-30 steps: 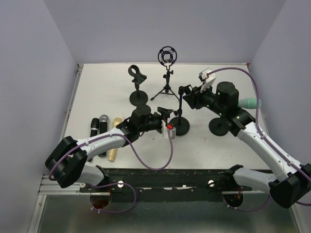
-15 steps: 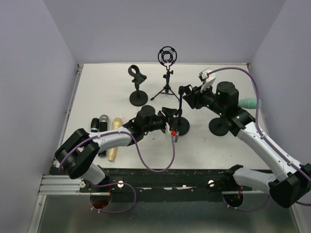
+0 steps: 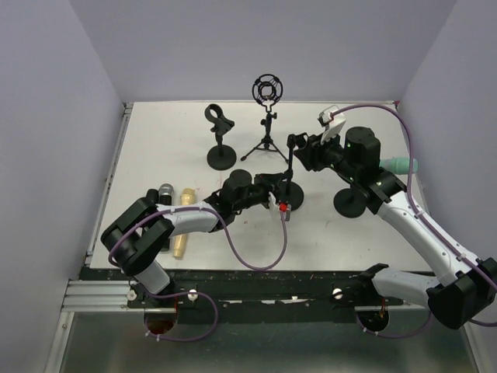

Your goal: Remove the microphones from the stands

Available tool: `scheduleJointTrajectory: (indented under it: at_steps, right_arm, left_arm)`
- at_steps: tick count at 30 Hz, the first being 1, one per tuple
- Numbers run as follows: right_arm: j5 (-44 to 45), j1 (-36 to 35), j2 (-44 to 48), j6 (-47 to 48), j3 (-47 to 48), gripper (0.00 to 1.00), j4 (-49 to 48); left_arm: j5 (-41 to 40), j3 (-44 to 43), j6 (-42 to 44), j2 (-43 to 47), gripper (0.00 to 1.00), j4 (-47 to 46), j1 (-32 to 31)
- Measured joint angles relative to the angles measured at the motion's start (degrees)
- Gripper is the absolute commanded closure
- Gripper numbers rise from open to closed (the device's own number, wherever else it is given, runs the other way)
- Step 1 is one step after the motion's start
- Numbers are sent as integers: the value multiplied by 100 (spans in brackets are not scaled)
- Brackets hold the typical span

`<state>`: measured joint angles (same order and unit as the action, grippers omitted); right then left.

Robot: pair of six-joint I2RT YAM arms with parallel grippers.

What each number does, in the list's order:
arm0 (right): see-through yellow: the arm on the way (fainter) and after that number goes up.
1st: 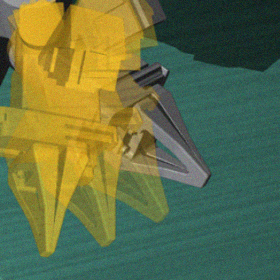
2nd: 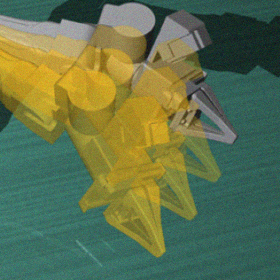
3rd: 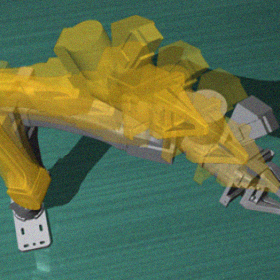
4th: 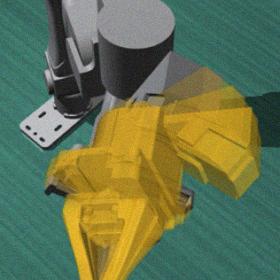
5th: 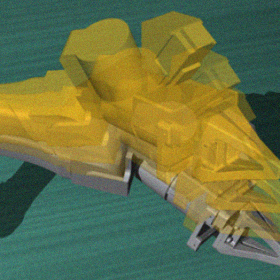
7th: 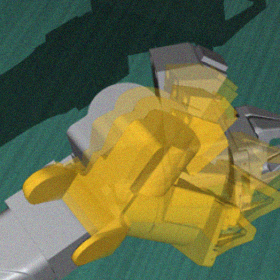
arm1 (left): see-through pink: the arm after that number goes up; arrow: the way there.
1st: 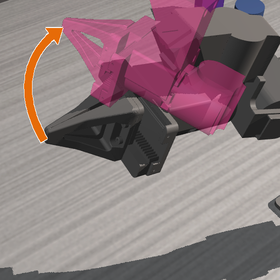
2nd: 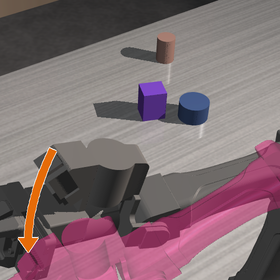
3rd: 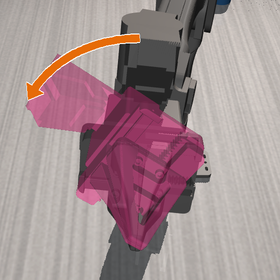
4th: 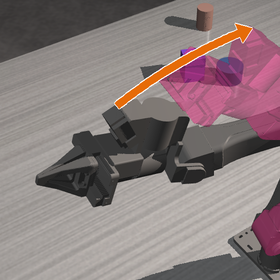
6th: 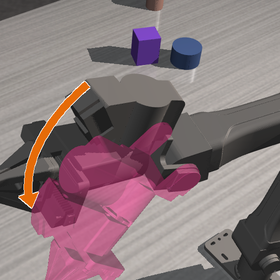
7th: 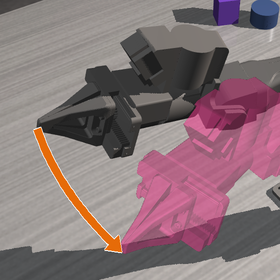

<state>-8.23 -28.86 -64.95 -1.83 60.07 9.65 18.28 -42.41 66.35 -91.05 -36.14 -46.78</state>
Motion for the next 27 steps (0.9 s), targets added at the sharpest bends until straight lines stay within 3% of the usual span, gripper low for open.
scheduleJointTrajectory:
  at_steps: [2,8,15,19,23,27]
  right_arm:
    - [13,11,-39,-2,33,78,0]
    - [70,22,-125,-13,85,78,-13]
    - [138,44,-131,-66,96,78,-146]
    - [131,44,-129,-144,96,79,-249]
    - [122,42,-131,-223,96,79,-249]
    - [90,42,-131,-229,94,79,-234]
  left_arm:
    - [-101,-4,-90,-74,99,-142,-9]
    - [-476,-192,-1222,-129,100,-116,-11]
    - [-756,-1320,-3873,-81,100,1556,256]
    - [118,-1967,-5783,-92,100,2387,975]
    - [1250,-2271,-7698,-289,100,2444,1670]
    - [1856,-2284,-8769,-448,100,2444,1906]
